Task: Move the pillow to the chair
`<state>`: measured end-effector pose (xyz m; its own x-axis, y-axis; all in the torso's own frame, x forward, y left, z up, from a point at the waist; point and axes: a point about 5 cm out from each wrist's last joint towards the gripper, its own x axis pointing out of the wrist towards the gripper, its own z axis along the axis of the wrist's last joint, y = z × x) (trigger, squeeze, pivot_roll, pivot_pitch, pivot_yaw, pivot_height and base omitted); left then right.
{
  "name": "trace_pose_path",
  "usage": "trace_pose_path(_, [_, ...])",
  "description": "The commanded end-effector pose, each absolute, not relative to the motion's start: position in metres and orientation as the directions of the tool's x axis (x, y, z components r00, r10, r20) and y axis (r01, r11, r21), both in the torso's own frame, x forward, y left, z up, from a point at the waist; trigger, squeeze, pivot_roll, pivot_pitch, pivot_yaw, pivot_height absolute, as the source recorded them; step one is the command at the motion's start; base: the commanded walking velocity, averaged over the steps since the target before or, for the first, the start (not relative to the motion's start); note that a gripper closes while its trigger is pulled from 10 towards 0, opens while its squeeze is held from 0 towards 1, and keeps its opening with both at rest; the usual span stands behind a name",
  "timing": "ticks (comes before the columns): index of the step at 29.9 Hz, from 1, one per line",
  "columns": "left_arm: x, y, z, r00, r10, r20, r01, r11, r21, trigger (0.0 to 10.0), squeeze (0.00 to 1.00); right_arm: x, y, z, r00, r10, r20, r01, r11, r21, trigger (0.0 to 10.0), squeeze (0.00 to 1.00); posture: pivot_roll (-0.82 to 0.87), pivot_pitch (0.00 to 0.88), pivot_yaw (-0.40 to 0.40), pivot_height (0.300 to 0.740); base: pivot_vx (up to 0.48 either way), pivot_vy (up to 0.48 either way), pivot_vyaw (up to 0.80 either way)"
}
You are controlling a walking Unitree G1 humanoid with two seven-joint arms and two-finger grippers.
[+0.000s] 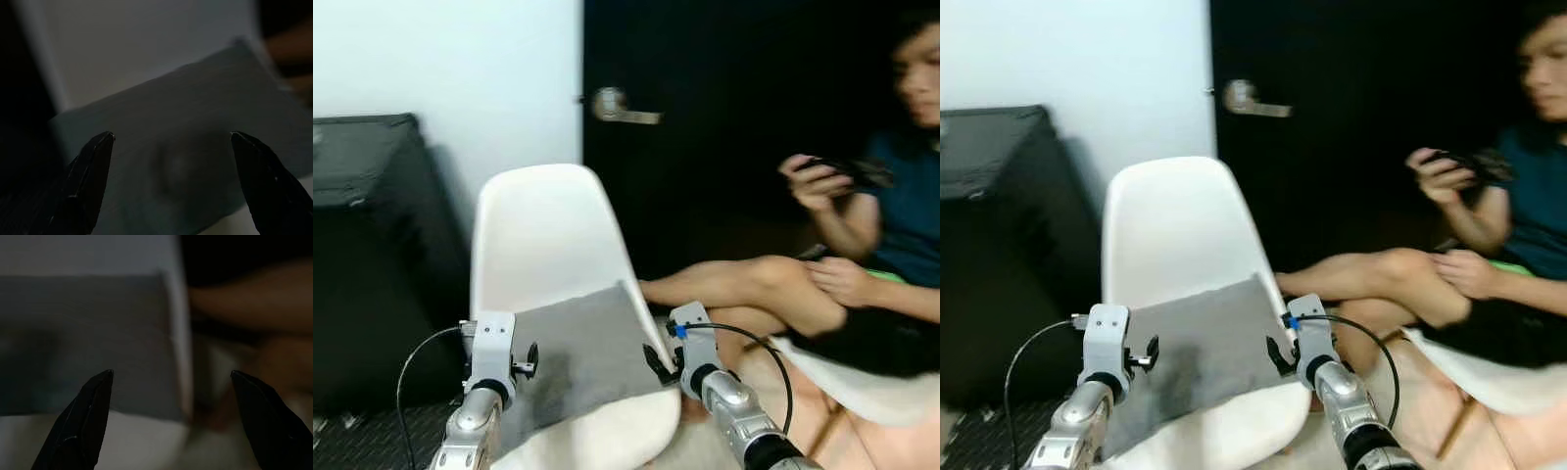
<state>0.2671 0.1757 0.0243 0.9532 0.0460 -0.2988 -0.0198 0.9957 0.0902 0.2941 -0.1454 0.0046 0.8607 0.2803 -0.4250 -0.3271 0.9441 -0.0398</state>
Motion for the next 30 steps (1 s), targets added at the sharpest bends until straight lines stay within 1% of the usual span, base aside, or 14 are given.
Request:
trace_pose_path(1, [0.264,0.177,0.02,0.95,0.043,-0.31,-0.011,0.994,0.106,10.0,0.0,0.287,-0.15,-0.004,0.851,0.253,-0.461,-0.291,0.957,-0.012,10.0,0.0,0.07,0.052,-0.053,0.74,0.0,0.0,-0.8])
trace_pose_path(3, [0.264,0.177,0.019,0.948,0.046,-0.315,-0.01,0.993,0.114,10.0,0.0,0.287,-0.151,-0.004,0.85,0.251,-0.464,-0.29,0.957,-0.013,10.0,0.0,0.07,0.052,-0.053,0.74,0.0,0.0,-0.8])
trace_pose_path(4, [0.264,0.176,0.018,0.949,0.029,-0.313,0.025,0.986,0.166,10.0,0.0,0.287,-0.15,-0.004,0.849,0.251,-0.464,-0.291,0.956,-0.015,10.0,0.0,0.06,0.045,-0.053,0.74,0.0,0.0,-0.8])
trace_pose_path(7, [0.265,0.174,0.018,0.949,0.021,-0.313,0.035,0.985,0.171,10.0,0.0,0.288,-0.149,-0.003,0.849,0.255,-0.462,-0.297,0.955,-0.017,10.0,0.0,0.06,0.044,-0.052,0.74,0.0,0.0,-0.8])
trace_pose_path(11, [0.266,0.174,0.02,0.951,0.036,-0.307,0.012,0.988,0.153,10.0,0.0,0.289,-0.147,-0.003,0.849,0.259,-0.461,-0.302,0.953,-0.02,10.0,0.0,0.06,0.04,-0.055,0.74,0.0,0.0,-0.8])
trace_pose_path(14, [0.268,0.173,0.021,0.952,0.032,-0.305,0.023,0.984,0.177,10.0,0.0,0.289,-0.146,-0.003,0.848,0.26,-0.462,-0.304,0.952,-0.022,10.0,0.0,0.06,0.039,-0.059,0.74,0.0,0.0,-0.8])
trace_pose_path(15, [0.269,0.172,0.022,0.953,0.029,-0.301,0.035,0.978,0.204,10.0,0.0,0.289,-0.146,-0.003,0.847,0.261,-0.463,-0.306,0.952,-0.024,10.0,0.0,0.06,0.038,-0.059,0.74,0.0,0.0,-0.8])
trace_pose_path(30, [0.277,0.173,0.027,0.957,0.032,-0.288,0.026,0.981,0.193,10.0,0.0,0.288,-0.147,-0.004,0.847,0.25,-0.47,-0.295,0.955,-0.022,10.0,0.0,0.06,0.04,-0.043,0.74,0.0,0.0,-0.8])
